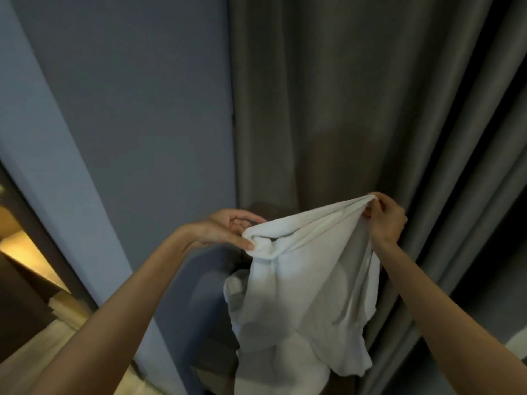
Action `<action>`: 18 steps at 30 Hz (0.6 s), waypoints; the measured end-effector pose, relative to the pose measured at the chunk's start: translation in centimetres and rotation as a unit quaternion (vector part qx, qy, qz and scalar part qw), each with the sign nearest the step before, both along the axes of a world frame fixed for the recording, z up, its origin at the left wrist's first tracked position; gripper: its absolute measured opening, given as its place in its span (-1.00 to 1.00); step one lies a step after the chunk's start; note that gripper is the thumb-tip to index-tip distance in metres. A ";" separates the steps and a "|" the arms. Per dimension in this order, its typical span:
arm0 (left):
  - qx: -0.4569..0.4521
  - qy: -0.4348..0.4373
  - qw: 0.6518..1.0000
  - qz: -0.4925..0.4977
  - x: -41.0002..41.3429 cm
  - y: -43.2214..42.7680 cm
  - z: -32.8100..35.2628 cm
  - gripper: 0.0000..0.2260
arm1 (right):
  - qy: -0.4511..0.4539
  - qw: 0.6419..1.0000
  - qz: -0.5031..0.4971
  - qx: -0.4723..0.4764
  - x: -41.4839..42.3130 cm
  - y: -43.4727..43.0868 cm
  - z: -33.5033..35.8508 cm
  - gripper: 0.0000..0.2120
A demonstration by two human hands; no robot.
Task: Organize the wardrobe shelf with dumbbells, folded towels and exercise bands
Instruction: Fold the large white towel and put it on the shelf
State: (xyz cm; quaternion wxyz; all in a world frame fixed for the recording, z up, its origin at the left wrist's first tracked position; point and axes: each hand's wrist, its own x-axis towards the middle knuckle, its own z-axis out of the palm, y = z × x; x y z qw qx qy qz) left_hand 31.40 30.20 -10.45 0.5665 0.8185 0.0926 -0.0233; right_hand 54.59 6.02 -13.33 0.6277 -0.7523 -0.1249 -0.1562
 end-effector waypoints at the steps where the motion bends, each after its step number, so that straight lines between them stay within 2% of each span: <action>1: 0.018 -0.022 0.999 0.042 0.0 0.0 0.3 -0.53 | -0.004 1.000 0.001 -0.003 -0.1 0.0 0.0 -0.79; 5: 0.144 -0.127 0.962 0.194 0.5 0.5 1.9 -0.68 | -0.057 0.997 0.003 -0.053 -0.6 0.0 0.4 -0.79; 6: 0.195 -0.157 0.941 0.228 0.6 0.7 2.4 -0.72 | -0.074 0.995 0.007 -0.060 -0.9 0.1 0.7 -0.79; 9: 0.370 -0.237 0.846 0.302 0.8 1.6 4.6 -0.79 | -0.126 0.989 0.023 -0.070 -1.7 0.4 2.0 -0.79; 11: 0.441 -0.238 0.800 0.330 0.8 2.4 6.3 -0.77 | -0.167 0.982 0.019 -0.081 -2.3 0.8 3.1 -0.79; 13: 0.481 -0.212 0.769 0.362 0.8 3.4 8.0 -0.76 | -0.203 0.977 0.012 -0.070 -2.8 1.2 4.7 -0.79; 15: 0.464 -0.194 0.775 0.383 1.0 4.0 9.4 -0.80 | -0.225 0.973 0.011 -0.041 -2.8 1.7 6.6 -0.78; 16: 0.417 -0.191 0.801 0.384 1.1 4.1 9.9 -0.84 | -0.234 0.972 0.010 -0.028 -2.6 2.0 7.5 -0.77; 18: 0.224 -0.160 0.892 0.358 1.3 4.2 10.4 -0.86 | -0.256 0.966 0.009 -0.019 -2.1 2.4 9.2 -0.77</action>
